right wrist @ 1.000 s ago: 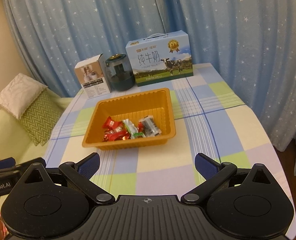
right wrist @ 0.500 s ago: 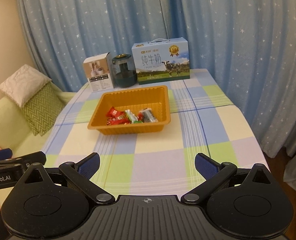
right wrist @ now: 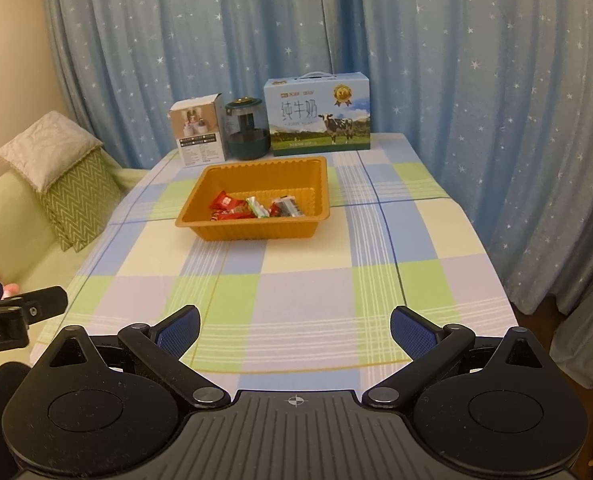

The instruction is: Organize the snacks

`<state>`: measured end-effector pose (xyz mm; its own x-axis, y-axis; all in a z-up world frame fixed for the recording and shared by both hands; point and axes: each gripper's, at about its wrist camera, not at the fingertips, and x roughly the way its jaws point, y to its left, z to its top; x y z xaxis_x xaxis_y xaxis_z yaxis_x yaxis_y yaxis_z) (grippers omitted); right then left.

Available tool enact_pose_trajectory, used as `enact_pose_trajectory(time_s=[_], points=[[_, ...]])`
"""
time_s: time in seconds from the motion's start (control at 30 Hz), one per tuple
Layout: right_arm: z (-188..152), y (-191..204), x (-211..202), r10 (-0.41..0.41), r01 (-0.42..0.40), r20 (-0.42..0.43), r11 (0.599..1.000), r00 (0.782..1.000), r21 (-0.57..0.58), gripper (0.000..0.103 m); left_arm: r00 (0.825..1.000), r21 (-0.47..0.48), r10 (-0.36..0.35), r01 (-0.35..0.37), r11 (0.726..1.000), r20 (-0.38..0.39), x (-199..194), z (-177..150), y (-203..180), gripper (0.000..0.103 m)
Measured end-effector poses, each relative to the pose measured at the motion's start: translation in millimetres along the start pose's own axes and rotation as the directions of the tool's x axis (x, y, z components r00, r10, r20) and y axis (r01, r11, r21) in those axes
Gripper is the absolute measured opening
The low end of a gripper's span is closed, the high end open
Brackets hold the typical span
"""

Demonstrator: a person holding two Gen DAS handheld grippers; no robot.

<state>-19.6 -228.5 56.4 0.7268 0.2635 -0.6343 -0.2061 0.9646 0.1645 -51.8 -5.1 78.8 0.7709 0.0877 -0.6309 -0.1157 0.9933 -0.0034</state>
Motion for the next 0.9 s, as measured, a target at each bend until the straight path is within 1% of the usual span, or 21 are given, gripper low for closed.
enact_pose_trajectory(time_s=[0.2, 0.43, 0.9], points=[[-9.7, 2.9, -10.1, -0.001, 0.001, -0.004, 1.0, 1.0, -0.01, 0.101, 1.0, -0.013, -0.014, 0.014, 1.0, 0.005, -10.6, -5.3, -0.3, 0.103], [-19.5, 4.5, -13.8, -0.003, 0.003, -0.02, 1.0, 1.0, -0.011, 0.101, 1.0, -0.02, -0.013, 0.012, 1.0, -0.007, -13.0, -16.0, 1.8, 0.103], [-23.0, 7.2, -14.1, -0.008, 0.007, -0.003, 1.0, 1.0, -0.011, 0.101, 1.0, -0.026, -0.024, 0.024, 0.999, -0.015, -10.7, -24.3, 2.1, 0.103]])
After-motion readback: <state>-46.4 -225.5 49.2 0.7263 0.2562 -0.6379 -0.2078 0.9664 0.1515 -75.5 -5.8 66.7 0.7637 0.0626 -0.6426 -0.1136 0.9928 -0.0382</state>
